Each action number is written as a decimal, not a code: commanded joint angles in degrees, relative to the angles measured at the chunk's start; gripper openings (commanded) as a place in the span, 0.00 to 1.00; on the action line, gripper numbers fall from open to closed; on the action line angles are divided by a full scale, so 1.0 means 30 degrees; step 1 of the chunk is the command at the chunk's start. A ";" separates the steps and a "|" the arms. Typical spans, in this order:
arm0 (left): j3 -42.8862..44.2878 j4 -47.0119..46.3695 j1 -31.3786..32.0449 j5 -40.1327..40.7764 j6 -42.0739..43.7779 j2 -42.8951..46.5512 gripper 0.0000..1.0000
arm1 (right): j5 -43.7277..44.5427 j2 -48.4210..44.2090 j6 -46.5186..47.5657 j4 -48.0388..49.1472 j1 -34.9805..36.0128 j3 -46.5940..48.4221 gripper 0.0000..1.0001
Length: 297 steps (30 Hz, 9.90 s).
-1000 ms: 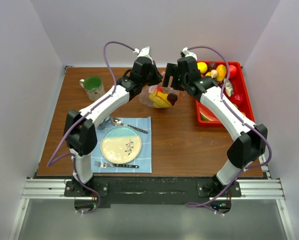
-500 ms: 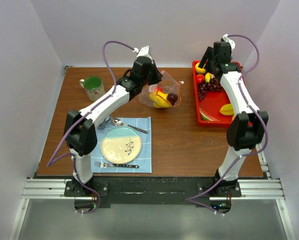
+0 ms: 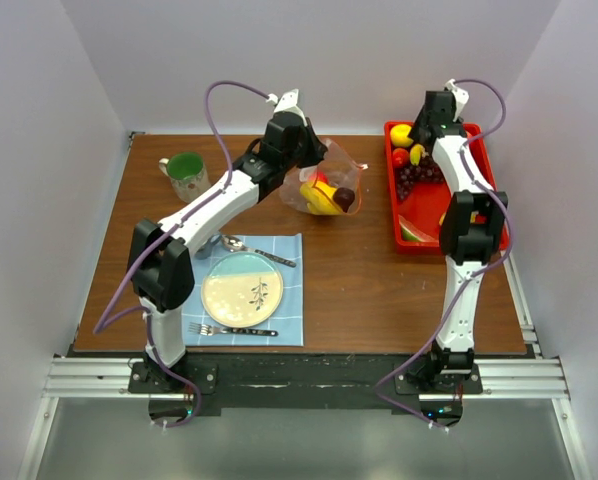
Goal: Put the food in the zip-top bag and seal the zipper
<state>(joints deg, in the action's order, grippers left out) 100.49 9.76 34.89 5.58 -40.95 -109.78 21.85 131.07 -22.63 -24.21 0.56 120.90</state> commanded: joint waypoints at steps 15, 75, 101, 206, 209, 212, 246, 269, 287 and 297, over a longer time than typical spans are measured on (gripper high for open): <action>0.0430 -0.1554 -0.0001 -0.0455 0.0144 0.0880 0.00 | 0.0511 0.2660 0.0308 0.1036 -0.1035 0.3001 0.60; 0.0489 -0.0441 -0.0205 0.0072 0.0173 0.0059 0.00 | -0.3293 -1.0664 -0.3736 0.1095 -0.0598 -0.8362 0.30; -0.0946 -0.0382 -0.0352 -0.0221 -0.0589 0.0732 0.00 | -0.2945 -1.3139 -0.3473 0.1390 1.0039 -1.2062 0.56; 0.0078 -0.1407 -0.0821 -0.1364 -0.0354 0.0352 0.00 | -0.0397 0.1873 -0.2885 0.4904 -0.0860 0.1654 0.11; 0.0020 -0.1319 -0.0850 -0.1276 -0.0413 0.0440 0.00 | -0.0104 0.1080 -0.2972 0.4846 -0.0860 0.1039 0.08; -0.0068 -0.1261 -0.0821 -0.1246 -0.0500 0.0556 0.00 | 0.0042 -0.0063 -0.3003 0.4963 -0.0859 0.0073 0.06; -0.0302 -0.0060 -0.1143 -0.0339 -0.1584 0.0118 0.00 | -0.1924 -1.8500 -0.3473 0.3060 0.9830 -1.5606 0.07; -0.0273 0.0438 -0.1202 0.0014 -0.1116 0.0381 0.00 | -0.0781 -1.4034 -0.2445 0.0510 1.0508 -1.2224 0.80; -0.0595 0.0350 -0.1290 -0.0250 -0.0970 0.0469 0.00 | -0.1570 -1.4921 -0.4584 0.2060 1.0507 -1.6745 0.44; -0.0159 0.1491 -0.1406 -0.0104 0.1867 0.0880 0.00 | -0.0106 -1.2872 -0.2481 -0.0541 1.0275 -1.0458 0.00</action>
<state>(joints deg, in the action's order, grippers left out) 98.04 12.60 31.51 4.71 -41.93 -109.73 17.50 91.44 -34.54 -23.29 31.94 76.58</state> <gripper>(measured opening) 0.021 0.013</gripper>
